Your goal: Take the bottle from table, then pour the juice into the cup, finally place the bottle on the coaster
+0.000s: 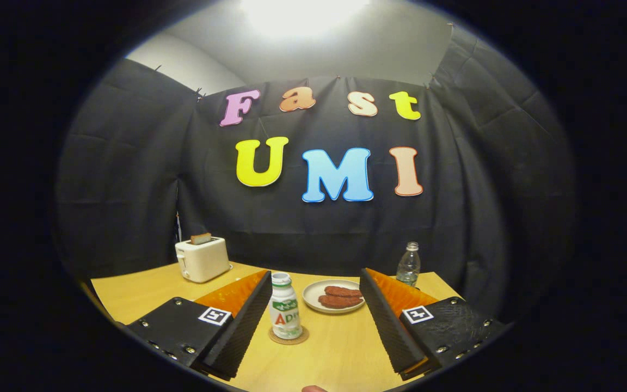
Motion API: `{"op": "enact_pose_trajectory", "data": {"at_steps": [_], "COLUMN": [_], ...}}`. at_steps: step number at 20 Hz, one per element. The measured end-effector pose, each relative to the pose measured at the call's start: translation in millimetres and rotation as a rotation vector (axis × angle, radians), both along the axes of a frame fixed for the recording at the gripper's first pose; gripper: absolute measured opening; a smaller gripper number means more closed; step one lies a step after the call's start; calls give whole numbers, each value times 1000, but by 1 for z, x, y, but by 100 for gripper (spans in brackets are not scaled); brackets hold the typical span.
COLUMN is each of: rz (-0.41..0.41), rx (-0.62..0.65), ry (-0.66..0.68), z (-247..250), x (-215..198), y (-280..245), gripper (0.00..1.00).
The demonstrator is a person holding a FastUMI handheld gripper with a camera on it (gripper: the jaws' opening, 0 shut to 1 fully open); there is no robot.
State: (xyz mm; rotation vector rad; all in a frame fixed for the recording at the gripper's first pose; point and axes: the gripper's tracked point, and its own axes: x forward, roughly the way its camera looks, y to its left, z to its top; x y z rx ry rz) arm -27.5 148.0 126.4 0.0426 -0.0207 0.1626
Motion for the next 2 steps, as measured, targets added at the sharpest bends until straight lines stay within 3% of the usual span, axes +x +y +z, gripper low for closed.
{"op": "enact_pose_trajectory", "data": {"at_steps": [2], "rz": [-9], "rx": [-28], "ry": [-2], "z": [-31], "x": [-3], "y": [-23], "gripper": [99]}}
